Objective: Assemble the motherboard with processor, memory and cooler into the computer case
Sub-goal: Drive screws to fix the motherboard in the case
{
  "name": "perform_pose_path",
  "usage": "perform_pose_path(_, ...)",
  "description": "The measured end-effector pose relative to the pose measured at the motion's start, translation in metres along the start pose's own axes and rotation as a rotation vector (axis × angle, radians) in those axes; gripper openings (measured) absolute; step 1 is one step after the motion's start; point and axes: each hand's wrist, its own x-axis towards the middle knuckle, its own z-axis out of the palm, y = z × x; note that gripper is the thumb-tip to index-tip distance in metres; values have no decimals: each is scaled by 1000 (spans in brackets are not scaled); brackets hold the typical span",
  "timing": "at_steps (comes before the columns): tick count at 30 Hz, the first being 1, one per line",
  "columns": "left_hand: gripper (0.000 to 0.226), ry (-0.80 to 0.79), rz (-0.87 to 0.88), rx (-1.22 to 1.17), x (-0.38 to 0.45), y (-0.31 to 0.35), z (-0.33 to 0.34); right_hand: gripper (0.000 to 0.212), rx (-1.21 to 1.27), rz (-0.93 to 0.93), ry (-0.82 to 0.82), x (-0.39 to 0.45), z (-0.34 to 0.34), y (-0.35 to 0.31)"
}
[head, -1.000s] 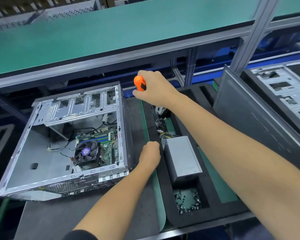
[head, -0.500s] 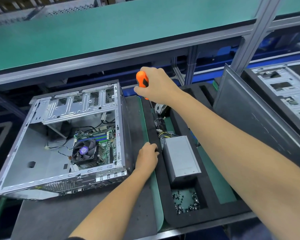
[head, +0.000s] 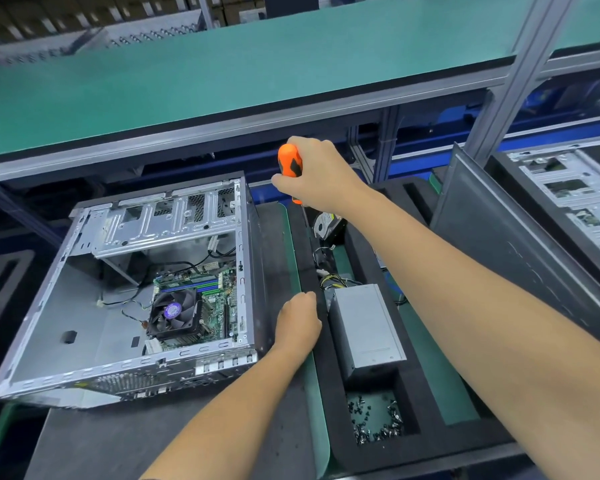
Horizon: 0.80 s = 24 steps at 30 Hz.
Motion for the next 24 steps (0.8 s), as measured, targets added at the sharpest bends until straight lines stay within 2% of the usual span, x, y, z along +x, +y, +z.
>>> perform_pose_path(4,6,113,-24,-103,6,9,-8,22,5,3,10,2,0,-3)
perform_pose_path(8,14,194,-118,-378,16,29,-32,26,18,-17,74,8,-10,-13)
perform_pose_path(14,12,295,-78,-453,56,44,-111,29,116,-123,366,34,-38,-48)
perform_pose_path(19,15,380,26,-447,58,2,-167,23,295,-187,578,53,-44,-82)
perform_pose_path(24,17,393,-14,-705,43,-83,-192,25,271,-282,600,63,-18,-112)
